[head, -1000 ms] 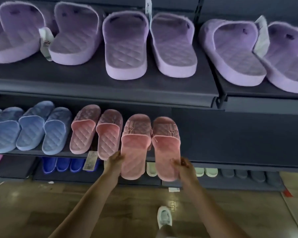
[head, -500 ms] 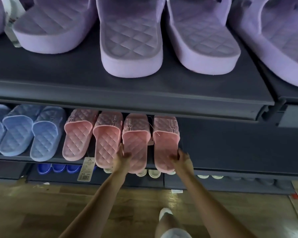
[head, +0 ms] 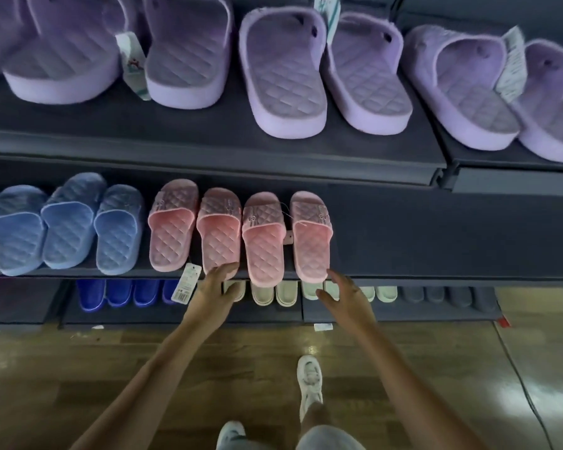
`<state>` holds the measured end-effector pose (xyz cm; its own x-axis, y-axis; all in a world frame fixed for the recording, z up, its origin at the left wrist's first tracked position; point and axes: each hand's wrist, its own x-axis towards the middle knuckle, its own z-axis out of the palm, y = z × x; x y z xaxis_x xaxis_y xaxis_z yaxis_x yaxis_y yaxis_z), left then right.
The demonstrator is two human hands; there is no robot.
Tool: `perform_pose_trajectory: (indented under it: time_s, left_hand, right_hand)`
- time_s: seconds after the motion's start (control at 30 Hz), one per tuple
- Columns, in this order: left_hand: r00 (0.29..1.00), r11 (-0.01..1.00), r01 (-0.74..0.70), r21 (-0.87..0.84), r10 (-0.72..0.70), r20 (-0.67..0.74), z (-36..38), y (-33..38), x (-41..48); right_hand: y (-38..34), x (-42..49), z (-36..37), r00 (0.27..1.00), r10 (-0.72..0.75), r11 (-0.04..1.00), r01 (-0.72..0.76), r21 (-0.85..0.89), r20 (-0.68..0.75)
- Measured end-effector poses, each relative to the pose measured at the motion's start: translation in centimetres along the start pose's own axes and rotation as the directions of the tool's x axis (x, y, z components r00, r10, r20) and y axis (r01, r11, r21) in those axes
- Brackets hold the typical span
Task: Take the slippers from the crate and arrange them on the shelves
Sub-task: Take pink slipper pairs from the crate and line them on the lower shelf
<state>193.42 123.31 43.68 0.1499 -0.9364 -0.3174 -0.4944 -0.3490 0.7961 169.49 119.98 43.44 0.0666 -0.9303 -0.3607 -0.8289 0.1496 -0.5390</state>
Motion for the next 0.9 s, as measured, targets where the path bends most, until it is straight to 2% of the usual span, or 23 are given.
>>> perform_pose_trajectory:
  time_s: [0.17,0.43,0.7,0.8,0.9]
  left_hand:
    - [0.983,0.970,-0.178,0.165,0.184,-0.020,-4.5,0.6,-5.0]
    - [0.941,0.900,-0.314,0.304,0.337,-0.026,-8.6,1.5,-11.6]
    - [0.915,0.873,-0.323,0.367,0.387,-0.116,-8.9,2.4,-19.1]
    - [0.881,0.841,-0.360,0.403,0.449,-0.151,-8.4,2.3,-22.8]
    - [0.877,0.845,-0.319,0.428,0.435,-0.203,-7.7,2.3,-26.7]
  right_hand:
    - [-1.9,-6.4,-0.9,0.999,-0.049,0.988,0.045,-0.145,-0.023]
    - [-4.8,-14.7,-3.5,0.976,-0.191,0.942,0.152,-0.300,-0.104]
    - [-4.1,-21.3,-5.8,0.936,-0.342,0.896,0.297,-0.329,-0.086]
    - [-3.5,-23.9,-6.2,0.910,-0.411,0.869,0.373,-0.325,-0.057]
    - [-2.5,-26.3,-6.5,0.886,-0.463,0.845,0.427,-0.322,-0.039]
